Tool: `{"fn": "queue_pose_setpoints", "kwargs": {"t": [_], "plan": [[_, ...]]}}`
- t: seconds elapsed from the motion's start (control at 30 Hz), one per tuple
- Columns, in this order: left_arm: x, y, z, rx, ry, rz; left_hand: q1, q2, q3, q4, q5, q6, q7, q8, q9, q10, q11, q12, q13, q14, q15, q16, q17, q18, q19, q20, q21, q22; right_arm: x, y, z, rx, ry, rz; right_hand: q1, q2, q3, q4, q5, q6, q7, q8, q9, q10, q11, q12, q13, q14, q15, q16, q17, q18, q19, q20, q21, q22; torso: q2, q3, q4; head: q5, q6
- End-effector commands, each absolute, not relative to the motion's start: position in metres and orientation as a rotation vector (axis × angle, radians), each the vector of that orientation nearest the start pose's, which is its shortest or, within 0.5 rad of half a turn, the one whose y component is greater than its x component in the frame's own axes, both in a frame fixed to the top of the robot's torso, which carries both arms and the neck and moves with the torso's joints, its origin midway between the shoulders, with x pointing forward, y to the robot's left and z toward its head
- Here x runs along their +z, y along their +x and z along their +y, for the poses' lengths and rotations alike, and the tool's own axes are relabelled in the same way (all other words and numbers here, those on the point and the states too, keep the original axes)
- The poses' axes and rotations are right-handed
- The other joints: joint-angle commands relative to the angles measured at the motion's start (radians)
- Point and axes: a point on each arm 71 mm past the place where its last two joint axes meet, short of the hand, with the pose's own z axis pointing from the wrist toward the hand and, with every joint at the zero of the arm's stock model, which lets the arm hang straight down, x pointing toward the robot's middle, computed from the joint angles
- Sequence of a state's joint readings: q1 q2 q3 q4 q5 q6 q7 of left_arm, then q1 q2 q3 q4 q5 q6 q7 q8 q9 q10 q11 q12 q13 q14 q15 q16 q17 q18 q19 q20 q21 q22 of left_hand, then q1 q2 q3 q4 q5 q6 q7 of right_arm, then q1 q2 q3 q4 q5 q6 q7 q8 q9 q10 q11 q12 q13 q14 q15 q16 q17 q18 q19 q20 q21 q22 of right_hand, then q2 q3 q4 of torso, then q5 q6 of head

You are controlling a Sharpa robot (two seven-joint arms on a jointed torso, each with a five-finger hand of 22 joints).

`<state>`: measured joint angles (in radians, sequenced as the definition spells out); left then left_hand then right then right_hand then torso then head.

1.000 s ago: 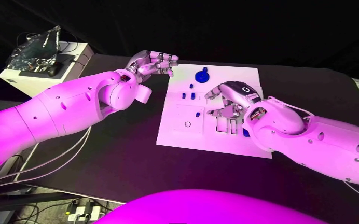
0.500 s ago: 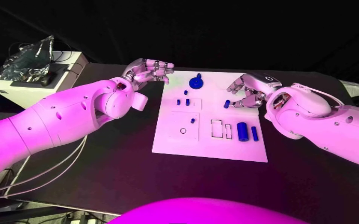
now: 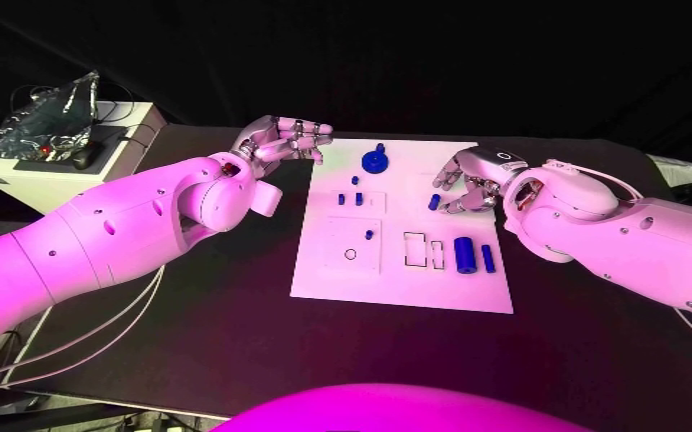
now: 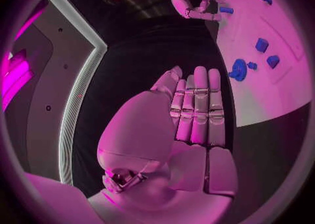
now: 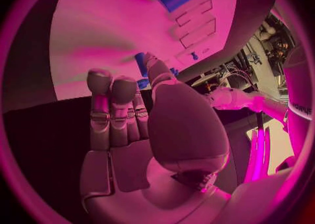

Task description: Assemble the parts on the task board

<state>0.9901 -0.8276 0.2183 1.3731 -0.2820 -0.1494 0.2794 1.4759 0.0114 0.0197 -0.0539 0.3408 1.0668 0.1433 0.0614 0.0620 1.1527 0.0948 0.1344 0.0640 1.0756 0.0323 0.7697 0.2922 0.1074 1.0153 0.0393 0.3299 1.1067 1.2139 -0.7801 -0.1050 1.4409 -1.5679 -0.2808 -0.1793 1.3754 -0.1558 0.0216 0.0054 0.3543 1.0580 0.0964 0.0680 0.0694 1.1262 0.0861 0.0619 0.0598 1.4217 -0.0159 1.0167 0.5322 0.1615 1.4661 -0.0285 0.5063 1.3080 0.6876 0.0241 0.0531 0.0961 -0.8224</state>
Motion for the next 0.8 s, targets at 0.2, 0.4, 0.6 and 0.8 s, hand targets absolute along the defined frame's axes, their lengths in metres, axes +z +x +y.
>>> {"fn": "queue_pose_setpoints", "kwargs": {"t": [0.2, 0.4, 0.6, 0.8], "plan": [[-0.205, 0.504, 0.244, -1.503, -1.010, 1.500, 0.000, 0.001, -0.004, 0.001, 0.001, 0.001, 0.003, 0.003, 0.001, -0.001, 0.004, -0.004, -0.001, 0.006, 0.000, -0.004, 0.001, -0.004, 0.006, -0.002, -0.005, 0.001, -0.213, 0.492, -0.186, 0.525, -0.313, 1.752, -0.016, 0.034, 0.032, -0.042, -0.002, 0.028, 0.000, -0.006, 0.000, 0.054, -0.012, -0.001, 0.000, -0.001, -0.010, 0.013, 0.001, 0.009, 0.051, -0.007, 0.034, 0.041, 0.000, -0.0004, -0.0016, 0.005, -0.007], [-0.205, 0.504, 0.244, -1.504, -1.010, 1.501, -0.001, 0.001, -0.004, 0.002, 0.001, 0.001, 0.003, 0.003, 0.002, -0.001, 0.004, -0.004, -0.001, 0.006, 0.000, -0.004, 0.001, -0.004, 0.006, -0.002, -0.006, 0.002, -0.214, 0.491, -0.182, 0.538, -0.318, 1.751, -0.031, 0.041, 0.086, -0.055, -0.014, 0.047, 0.002, -0.006, -0.001, 0.072, -0.017, -0.002, 0.000, -0.001, -0.013, 0.017, 0.001, 0.005, 0.051, -0.010, 0.049, 0.048, 0.000, 0.0001, -0.0025, 0.005, -0.010], [-0.205, 0.504, 0.244, -1.504, -1.010, 1.502, -0.001, 0.001, -0.004, 0.002, 0.001, 0.001, 0.003, 0.003, 0.002, -0.001, 0.004, -0.004, -0.001, 0.006, 0.000, -0.004, 0.001, -0.004, 0.006, -0.002, -0.006, 0.002, -0.214, 0.490, -0.180, 0.549, -0.316, 1.744, -0.054, 0.035, 0.192, -0.065, -0.031, 0.073, 0.004, -0.006, 0.000, 0.096, -0.023, -0.002, 0.000, -0.001, -0.017, 0.022, 0.003, -0.002, 0.052, -0.015, 0.080, 0.062, -0.001, 0.0008, -0.0021, 0.007, -0.012], [-0.205, 0.504, 0.244, -1.508, -1.012, 1.509, -0.002, 0.000, -0.005, 0.002, 0.001, 0.001, 0.002, 0.003, 0.002, -0.002, 0.004, -0.004, -0.001, 0.006, 0.001, -0.004, 0.001, -0.005, 0.006, -0.002, -0.007, 0.003, -0.214, 0.490, -0.179, 0.549, -0.314, 1.743, -0.067, 0.039, 0.253, -0.080, -0.032, 0.096, 0.005, -0.005, 0.001, 0.114, -0.027, -0.002, 0.000, -0.001, -0.020, 0.027, 0.004, -0.008, 0.053, -0.019, 0.109, 0.071, -0.001, 0.0008, -0.0022, 0.007, -0.013]]}}
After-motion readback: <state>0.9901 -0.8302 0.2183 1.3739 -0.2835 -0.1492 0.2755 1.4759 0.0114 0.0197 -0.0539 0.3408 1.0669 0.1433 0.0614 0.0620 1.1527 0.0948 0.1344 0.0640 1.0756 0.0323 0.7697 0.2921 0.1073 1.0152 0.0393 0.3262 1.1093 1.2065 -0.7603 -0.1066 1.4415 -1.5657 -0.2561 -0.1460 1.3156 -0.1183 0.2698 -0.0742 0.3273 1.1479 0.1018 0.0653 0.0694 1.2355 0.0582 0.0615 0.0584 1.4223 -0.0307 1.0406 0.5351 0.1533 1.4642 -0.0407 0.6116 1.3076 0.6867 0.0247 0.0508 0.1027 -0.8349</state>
